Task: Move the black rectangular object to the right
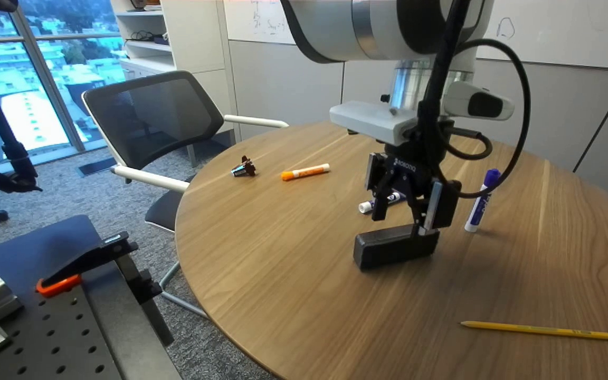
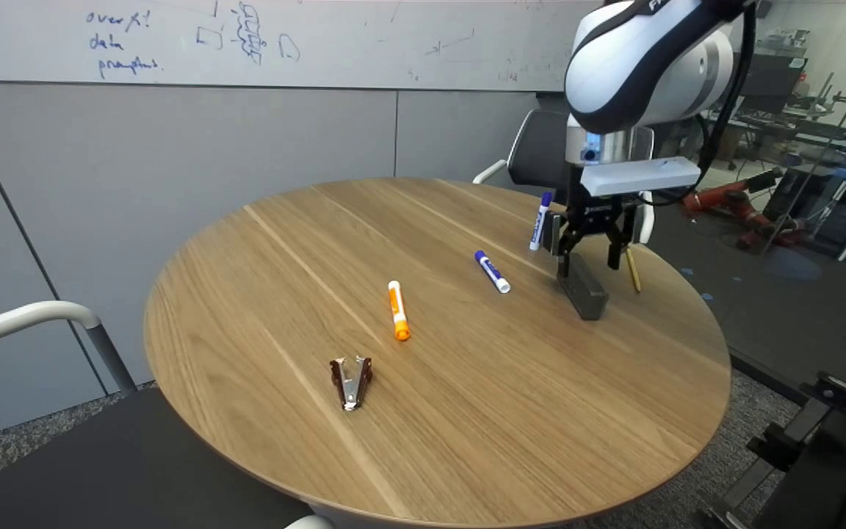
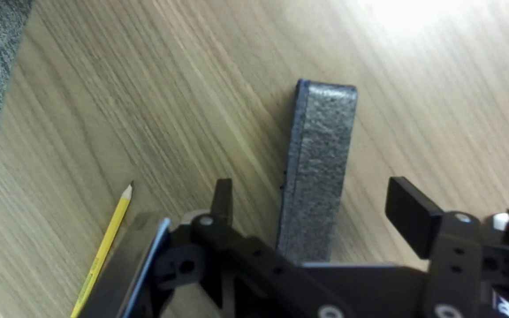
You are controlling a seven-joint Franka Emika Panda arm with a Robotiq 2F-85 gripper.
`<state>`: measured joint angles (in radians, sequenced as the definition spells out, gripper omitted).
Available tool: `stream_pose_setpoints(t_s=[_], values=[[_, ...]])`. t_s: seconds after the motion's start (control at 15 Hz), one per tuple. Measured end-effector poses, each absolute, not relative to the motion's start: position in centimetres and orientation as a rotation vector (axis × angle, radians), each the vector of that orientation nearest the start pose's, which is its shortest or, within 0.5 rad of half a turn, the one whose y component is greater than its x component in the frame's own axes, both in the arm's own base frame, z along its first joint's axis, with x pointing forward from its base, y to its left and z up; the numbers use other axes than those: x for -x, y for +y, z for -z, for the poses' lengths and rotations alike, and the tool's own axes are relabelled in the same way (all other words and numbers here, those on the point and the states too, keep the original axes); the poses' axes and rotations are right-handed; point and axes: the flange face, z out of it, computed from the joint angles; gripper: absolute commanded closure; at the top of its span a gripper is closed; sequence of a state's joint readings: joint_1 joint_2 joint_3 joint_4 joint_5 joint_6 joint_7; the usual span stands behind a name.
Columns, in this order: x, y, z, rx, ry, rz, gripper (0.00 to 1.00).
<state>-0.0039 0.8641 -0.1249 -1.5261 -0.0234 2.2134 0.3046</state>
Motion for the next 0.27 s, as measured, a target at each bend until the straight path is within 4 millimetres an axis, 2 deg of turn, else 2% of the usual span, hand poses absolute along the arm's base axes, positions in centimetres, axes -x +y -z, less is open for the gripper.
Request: stream_pose_setpoints(t_s=[0.13, 0.27], values=[[-68.11, -7.65, -14.90, 3.197, 0.578, -0.277, 0.02], [-68.08, -7.66, -15.17, 3.196, 0.568, -0.277, 0.02]])
